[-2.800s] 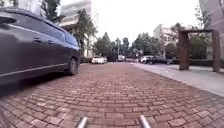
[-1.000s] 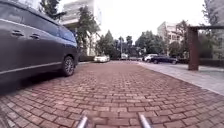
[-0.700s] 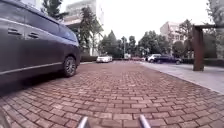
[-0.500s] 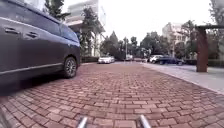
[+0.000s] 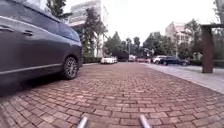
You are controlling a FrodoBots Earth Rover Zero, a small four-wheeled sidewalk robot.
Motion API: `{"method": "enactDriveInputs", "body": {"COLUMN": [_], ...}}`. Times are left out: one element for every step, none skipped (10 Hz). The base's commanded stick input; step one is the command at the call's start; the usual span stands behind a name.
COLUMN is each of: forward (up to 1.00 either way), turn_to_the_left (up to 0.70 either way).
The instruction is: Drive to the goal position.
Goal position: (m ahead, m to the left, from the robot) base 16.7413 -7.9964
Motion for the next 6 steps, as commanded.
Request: {"method": "enactDriveInputs", "body": {"forward": [0.45,0.45,0.45,0.45,0.45,0.45], "turn_to_the_left": [0.0,0.0,0.0,0.0,0.0,0.0]}}
